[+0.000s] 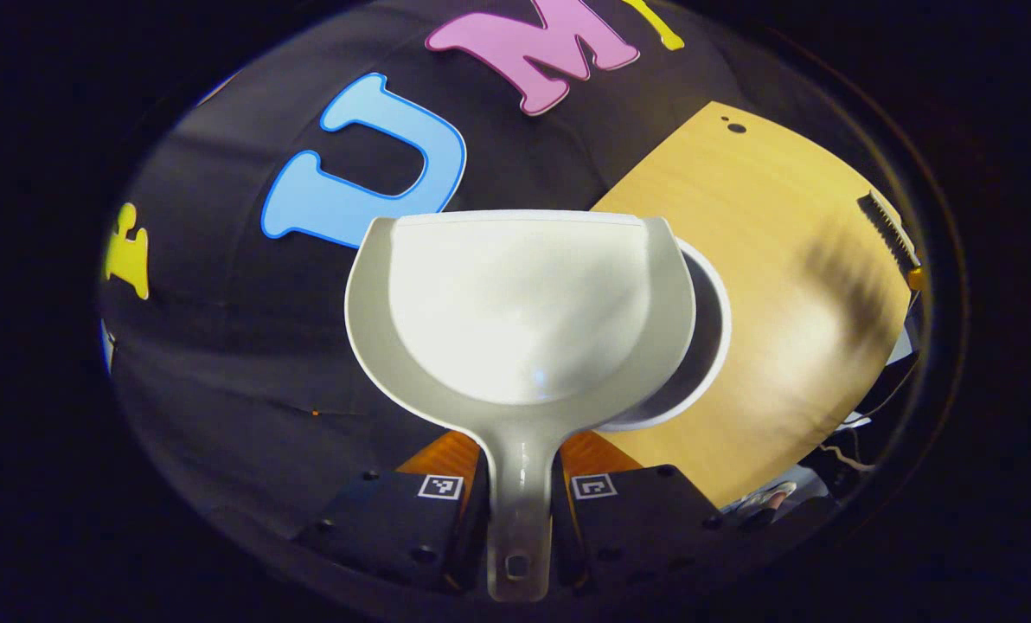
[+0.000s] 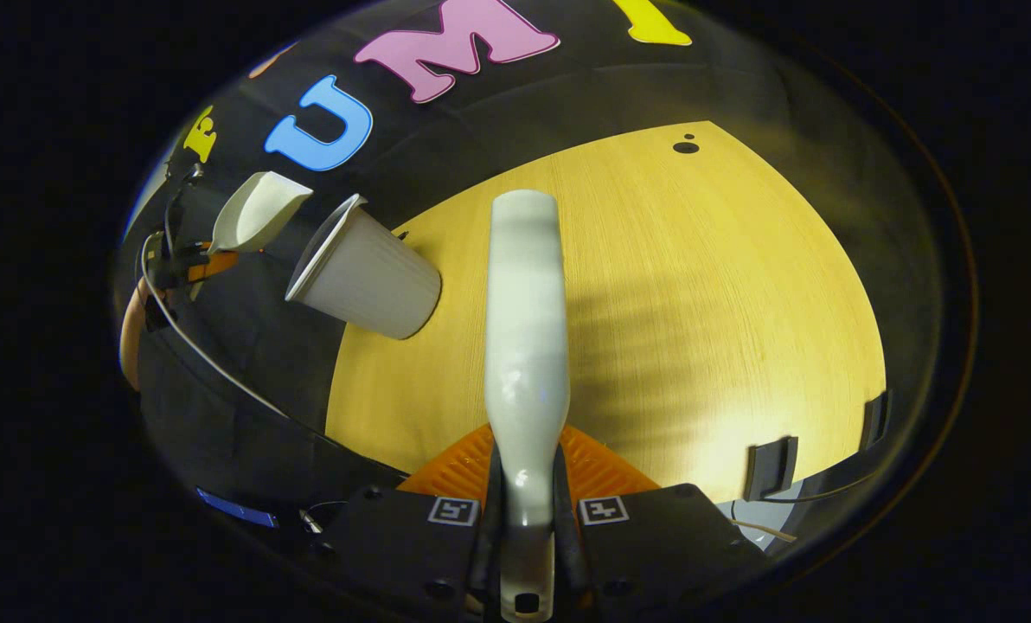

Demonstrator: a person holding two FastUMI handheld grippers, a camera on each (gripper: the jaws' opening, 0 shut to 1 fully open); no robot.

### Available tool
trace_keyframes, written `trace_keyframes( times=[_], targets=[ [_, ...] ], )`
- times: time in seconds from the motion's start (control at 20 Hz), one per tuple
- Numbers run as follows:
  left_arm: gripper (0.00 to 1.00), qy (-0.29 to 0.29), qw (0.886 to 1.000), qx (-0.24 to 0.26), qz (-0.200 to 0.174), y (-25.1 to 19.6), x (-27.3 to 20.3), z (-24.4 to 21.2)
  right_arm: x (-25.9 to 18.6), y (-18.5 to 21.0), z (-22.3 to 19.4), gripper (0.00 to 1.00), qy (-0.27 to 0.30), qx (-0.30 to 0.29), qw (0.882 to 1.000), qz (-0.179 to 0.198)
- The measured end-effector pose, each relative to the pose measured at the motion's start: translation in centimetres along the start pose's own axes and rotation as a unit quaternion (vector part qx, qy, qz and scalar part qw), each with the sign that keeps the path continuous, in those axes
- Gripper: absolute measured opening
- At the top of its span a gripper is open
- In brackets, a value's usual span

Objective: Pick up the small broom and dustpan from the desktop, sweep the trash into the dustpan with the broom, and then empty the trash into the garbage bin.

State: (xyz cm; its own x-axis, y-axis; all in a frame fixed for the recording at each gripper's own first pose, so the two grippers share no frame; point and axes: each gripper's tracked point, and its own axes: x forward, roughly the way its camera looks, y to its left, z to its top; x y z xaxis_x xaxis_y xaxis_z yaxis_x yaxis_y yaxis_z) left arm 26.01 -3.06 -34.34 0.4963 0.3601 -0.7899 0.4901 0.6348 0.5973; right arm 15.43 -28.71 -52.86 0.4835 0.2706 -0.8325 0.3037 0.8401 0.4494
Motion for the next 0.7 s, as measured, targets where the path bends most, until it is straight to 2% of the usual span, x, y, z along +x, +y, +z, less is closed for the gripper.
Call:
trace_keyframes(
  times=[0.15,0.25,0.4,0.7],
  targets=[
    [0.29,-0.061,0.997,-0.036,-0.027,-2.6,-0.2,1.4,-0.1,-0.2,1.8,0.28,-0.018,0.0,1.0,-0.008],
    [0.29,-0.099,0.989,-0.079,-0.073,-6.0,-0.7,2.8,-0.1,-0.7,2.0,0.28,-0.013,-0.007,1.0,-0.018],
    [0.29,-0.133,0.97,-0.123,-0.162,-12.5,-1.5,5.1,0.5,-1.8,1.9,0.28,-0.005,-0.015,0.999,-0.032],
    [0.29,-0.133,0.934,-0.19,-0.271,-25.7,-1.6,6.9,3.3,-4.0,0.5,0.28,0.035,-0.016,0.998,-0.045]
  ],
)
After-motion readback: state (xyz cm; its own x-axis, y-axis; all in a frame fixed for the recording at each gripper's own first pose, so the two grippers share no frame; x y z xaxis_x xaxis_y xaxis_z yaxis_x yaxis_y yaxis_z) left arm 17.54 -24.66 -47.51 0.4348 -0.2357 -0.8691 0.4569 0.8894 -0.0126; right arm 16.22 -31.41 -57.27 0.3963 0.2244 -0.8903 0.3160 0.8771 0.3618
